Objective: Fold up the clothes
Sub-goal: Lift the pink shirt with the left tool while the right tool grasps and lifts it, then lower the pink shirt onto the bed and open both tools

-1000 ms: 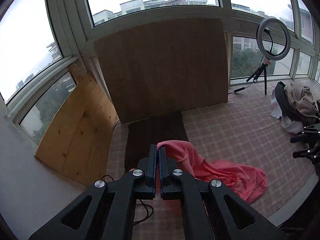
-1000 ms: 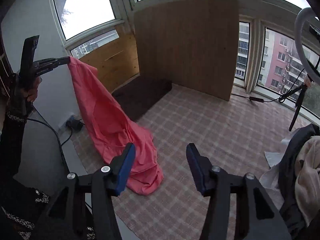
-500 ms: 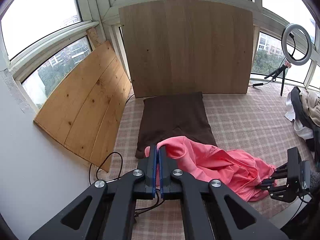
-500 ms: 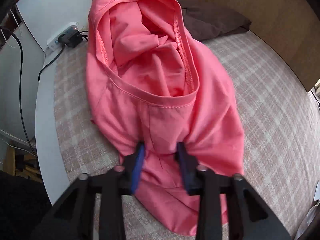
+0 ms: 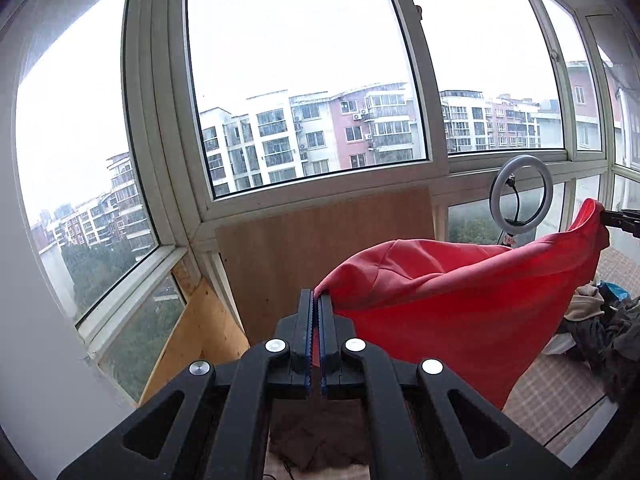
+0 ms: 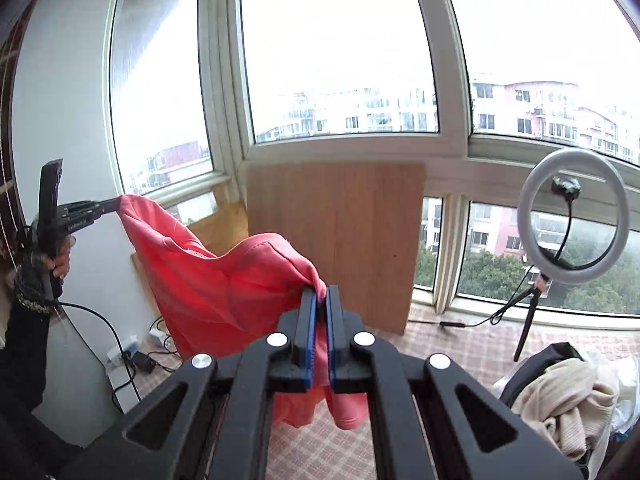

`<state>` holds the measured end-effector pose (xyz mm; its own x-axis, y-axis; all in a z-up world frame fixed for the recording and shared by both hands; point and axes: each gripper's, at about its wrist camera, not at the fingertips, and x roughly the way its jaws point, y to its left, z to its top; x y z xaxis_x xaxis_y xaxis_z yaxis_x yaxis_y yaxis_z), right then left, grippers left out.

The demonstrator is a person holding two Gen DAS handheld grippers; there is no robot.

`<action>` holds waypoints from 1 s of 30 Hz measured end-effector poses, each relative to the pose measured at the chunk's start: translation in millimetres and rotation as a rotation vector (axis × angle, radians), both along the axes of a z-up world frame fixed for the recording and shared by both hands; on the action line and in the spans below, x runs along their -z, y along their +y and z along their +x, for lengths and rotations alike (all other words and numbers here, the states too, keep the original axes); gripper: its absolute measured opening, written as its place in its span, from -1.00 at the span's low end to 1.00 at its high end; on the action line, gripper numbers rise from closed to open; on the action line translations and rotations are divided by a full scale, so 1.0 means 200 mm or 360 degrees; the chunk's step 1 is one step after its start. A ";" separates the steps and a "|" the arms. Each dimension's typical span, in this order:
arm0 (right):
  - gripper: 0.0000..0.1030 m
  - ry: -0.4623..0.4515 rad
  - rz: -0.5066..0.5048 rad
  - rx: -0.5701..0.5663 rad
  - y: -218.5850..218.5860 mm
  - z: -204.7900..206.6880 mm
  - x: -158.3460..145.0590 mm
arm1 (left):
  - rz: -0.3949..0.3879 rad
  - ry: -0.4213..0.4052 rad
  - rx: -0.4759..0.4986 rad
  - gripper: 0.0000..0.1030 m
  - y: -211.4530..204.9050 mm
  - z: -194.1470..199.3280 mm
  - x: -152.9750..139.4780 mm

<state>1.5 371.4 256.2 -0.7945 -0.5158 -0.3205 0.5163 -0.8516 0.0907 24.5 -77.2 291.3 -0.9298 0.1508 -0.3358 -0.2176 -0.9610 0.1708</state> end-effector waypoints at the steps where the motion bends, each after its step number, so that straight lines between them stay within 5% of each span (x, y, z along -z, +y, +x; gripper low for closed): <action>1: -0.92 0.0058 -0.0012 0.0036 0.04 0.07 -0.08 | -0.0003 0.0041 0.0031 -0.97 0.02 0.03 -0.05; 7: -0.92 0.0247 0.0016 0.0151 0.13 0.33 -0.39 | -0.0048 0.0186 0.0117 -0.97 0.10 0.08 -0.27; 13: -0.92 0.0240 0.0061 0.0314 0.22 0.07 -0.43 | -0.0100 0.0148 0.0151 -0.97 0.25 -0.21 -0.30; 15: -0.92 0.0135 0.0105 0.0395 0.25 -0.15 -0.30 | -0.0062 0.0016 0.0184 -0.97 0.30 -0.41 -0.21; 18: -0.92 -0.0086 0.0173 0.0493 0.30 -0.55 -0.01 | -0.0168 -0.0175 0.0131 -0.97 0.44 -0.75 0.07; 24: -0.92 -0.0607 0.0315 0.0602 0.31 -1.26 0.88 | -0.0238 -0.0753 0.0010 -0.97 0.68 -1.45 0.99; 27: -0.91 -0.0752 0.0489 0.0664 0.27 -1.52 1.25 | -0.0268 -0.1056 -0.0034 -0.96 0.80 -1.72 1.41; 30: -0.82 -0.0937 0.0593 0.0616 0.25 -1.66 1.44 | -0.0285 -0.1195 -0.0013 -0.88 0.83 -1.77 1.55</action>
<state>-330.2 421.4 -31.3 -0.5418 -0.0141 -0.8404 0.1337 -0.9886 -0.0696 -330.4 89.7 -18.5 -0.4437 0.0290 -0.8957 -0.3298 -0.9346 0.1331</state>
